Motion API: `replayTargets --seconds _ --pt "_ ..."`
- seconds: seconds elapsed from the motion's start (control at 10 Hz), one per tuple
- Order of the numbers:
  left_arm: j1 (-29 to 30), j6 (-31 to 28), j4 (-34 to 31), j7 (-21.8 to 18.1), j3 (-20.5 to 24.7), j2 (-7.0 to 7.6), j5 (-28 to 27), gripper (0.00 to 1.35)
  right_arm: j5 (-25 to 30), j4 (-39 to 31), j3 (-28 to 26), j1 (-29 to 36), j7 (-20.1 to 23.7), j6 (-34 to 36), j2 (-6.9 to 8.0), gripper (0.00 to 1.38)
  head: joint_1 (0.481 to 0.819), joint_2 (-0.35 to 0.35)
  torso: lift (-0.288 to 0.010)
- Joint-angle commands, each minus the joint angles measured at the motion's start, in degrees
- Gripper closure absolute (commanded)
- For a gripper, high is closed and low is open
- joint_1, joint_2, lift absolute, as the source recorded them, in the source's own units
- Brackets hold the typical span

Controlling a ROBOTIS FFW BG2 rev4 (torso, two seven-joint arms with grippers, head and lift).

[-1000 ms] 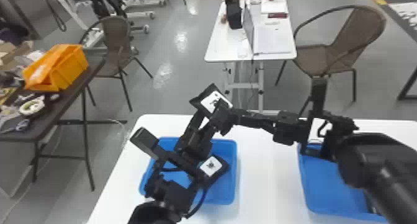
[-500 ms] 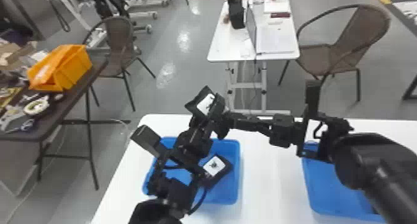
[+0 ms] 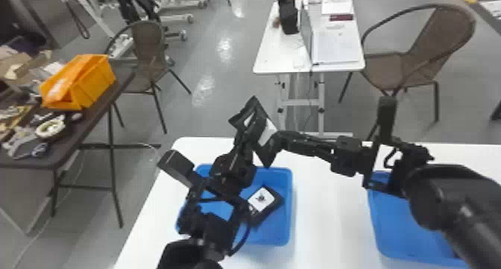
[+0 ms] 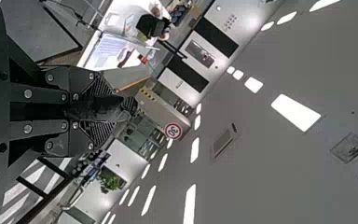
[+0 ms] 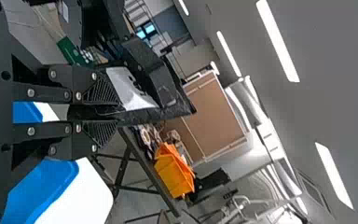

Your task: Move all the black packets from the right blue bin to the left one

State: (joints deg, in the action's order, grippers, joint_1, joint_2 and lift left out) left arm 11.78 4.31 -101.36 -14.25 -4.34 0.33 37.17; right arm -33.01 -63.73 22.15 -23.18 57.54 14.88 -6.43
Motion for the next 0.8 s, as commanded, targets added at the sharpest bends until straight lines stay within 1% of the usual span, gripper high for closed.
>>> replayTargets --seconds 0.0,0.1,0.2,0.3,0.4,0.5,0.6,0.7 --pt "0.1 0.7 0.1 0.0 0.9 -0.15 -2.3 1.22 -0.6 -0.3 -2.1 1.5 -0.2 -1.8 0.01 0.09 0.695 0.218 0.0" --pt "0.5 1.8 1.0 0.1 2.6 -0.48 -5.9 1.22 3.1 -4.0 -5.5 4.0 -2.0 -1.2 -0.52 0.01 0.695 0.214 0.0" --pt "0.8 2.6 2.9 0.1 4.8 -0.48 -10.2 1.22 7.5 -9.2 -9.6 7.9 -5.6 0.3 -1.13 0.15 0.695 0.208 0.0" --pt "1.6 3.5 5.2 0.5 7.1 -0.48 -14.8 1.22 11.5 -13.0 -13.6 11.6 -7.9 2.1 -1.22 0.25 0.695 0.197 0.0" --pt "2.4 4.3 7.6 1.1 9.4 -0.48 -21.2 1.22 12.9 -14.5 -16.8 14.6 -8.6 3.1 -1.22 0.31 0.695 0.19 0.0" --pt "3.1 6.2 10.6 1.2 11.6 -0.48 -26.6 1.19 15.2 -15.3 -19.3 16.5 -9.1 3.5 -1.22 0.32 0.695 0.188 0.0" --pt "3.6 6.7 13.0 1.4 12.9 -0.48 -28.4 0.84 17.6 -15.8 -20.9 17.6 -9.4 3.7 -1.31 0.32 0.695 0.187 0.0" --pt "3.9 6.8 15.0 1.3 13.0 -0.48 -26.9 0.45 19.6 -15.8 -21.8 18.0 -9.4 3.7 -1.31 0.32 0.695 0.185 0.0"
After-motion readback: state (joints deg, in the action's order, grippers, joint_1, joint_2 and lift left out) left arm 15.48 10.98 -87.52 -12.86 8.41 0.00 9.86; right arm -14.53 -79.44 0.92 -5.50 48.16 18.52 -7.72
